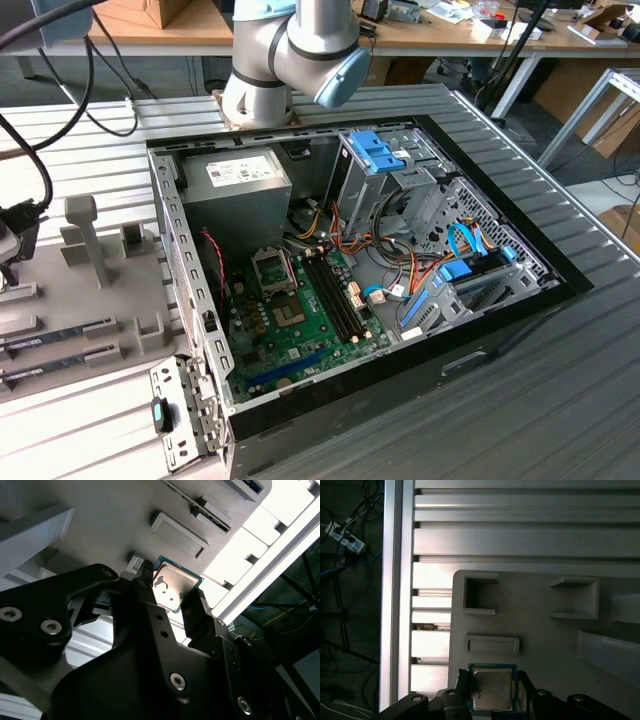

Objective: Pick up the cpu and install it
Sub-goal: 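Pick up the cpu and move it towards the insertion slot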

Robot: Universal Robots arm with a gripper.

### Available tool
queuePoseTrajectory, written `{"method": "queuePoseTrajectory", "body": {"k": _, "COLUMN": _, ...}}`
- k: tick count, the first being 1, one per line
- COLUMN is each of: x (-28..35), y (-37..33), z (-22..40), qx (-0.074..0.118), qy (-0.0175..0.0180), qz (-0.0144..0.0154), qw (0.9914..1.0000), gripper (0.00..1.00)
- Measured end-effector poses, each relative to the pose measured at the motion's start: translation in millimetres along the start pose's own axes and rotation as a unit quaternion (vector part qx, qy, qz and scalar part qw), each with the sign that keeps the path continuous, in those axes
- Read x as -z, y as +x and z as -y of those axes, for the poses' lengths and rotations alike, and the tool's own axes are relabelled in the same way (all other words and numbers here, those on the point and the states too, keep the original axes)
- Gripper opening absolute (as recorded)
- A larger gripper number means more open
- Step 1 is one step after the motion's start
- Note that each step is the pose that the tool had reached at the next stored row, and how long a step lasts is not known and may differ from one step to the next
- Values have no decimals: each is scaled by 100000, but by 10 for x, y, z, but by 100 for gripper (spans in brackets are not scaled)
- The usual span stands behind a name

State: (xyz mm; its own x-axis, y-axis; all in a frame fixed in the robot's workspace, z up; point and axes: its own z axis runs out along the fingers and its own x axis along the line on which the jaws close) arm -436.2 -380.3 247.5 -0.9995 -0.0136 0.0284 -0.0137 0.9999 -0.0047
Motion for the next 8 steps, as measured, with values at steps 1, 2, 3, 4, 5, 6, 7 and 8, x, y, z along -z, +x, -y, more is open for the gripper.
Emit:
{"method": "queuePoseTrajectory", "body": {"k": 1, "x": 14, "y": 1, "z": 0, "qx": -2, "qy": -2, "qz": 2, "qw": 100000, "gripper": 47}}
{"method": "queuePoseTrajectory", "body": {"k": 2, "x": 24, "y": 1, "z": 0, "qx": -3, "qy": -5, "qz": 5, "qw": 100000, "gripper": 47}}
{"method": "queuePoseTrajectory", "body": {"k": 3, "x": 34, "y": 1, "z": 0, "qx": -2, "qy": -5, "qz": 5, "qw": 100000, "gripper": 47}}
{"method": "queuePoseTrajectory", "body": {"k": 4, "x": 47, "y": 2, "z": 0, "qx": -3, "qy": -9, "qz": 1, "qw": 100000, "gripper": 47}}
{"method": "queuePoseTrajectory", "body": {"k": 5, "x": 56, "y": 2, "z": 0, "qx": 0, "qy": -11, "qz": 6, "qw": 100000, "gripper": 47}}
{"method": "queuePoseTrajectory", "body": {"k": 6, "x": 72, "y": 2, "z": 0, "qx": -1, "qy": -14, "qz": 6, "qw": 100000, "gripper": 47}}
{"method": "queuePoseTrajectory", "body": {"k": 7, "x": 88, "y": 3, "z": 0, "qx": 0, "qy": -15, "qz": 1, "qw": 100000, "gripper": 47}}
{"method": "queuePoseTrajectory", "body": {"k": 8, "x": 99, "y": 3, "z": 0, "qx": -3, "qy": -19, "qz": 6, "qw": 100000, "gripper": 47}}
